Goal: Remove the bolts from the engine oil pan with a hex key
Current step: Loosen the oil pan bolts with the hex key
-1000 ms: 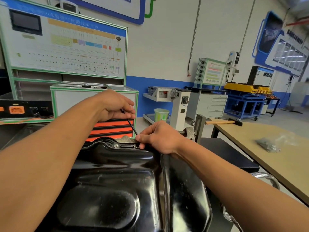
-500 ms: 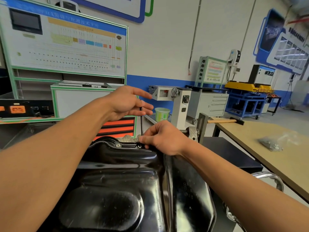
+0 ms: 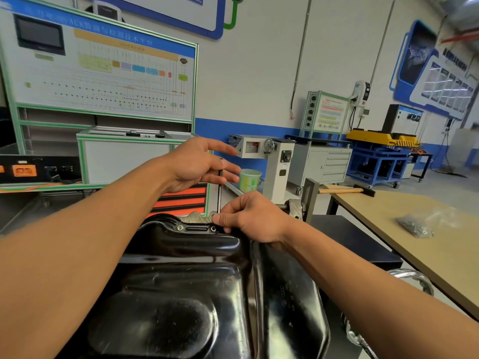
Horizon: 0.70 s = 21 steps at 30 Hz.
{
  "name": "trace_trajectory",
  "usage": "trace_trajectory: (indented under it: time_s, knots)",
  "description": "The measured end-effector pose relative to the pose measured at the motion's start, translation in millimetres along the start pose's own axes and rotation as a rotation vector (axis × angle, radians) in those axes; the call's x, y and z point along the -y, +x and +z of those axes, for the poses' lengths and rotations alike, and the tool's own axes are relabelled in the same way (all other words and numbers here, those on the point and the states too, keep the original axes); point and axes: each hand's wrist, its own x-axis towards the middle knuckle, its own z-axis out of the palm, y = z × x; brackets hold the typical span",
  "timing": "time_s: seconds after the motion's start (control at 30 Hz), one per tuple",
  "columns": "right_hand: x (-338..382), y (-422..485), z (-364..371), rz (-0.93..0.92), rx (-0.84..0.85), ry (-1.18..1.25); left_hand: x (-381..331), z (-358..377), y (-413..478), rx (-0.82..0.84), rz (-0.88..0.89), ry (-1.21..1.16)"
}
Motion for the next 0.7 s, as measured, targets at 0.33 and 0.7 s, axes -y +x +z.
trace_trajectory:
  time_s: [0.33,0.7]
  knots:
    - [5,3,4,0.041,-0.047,-0.028,5,4,-2,-0.048,0.021,0.052]
    - [10,0,3,0.093,-0.031,-0.039,11,26,-2,-0.085,0.104,0.285]
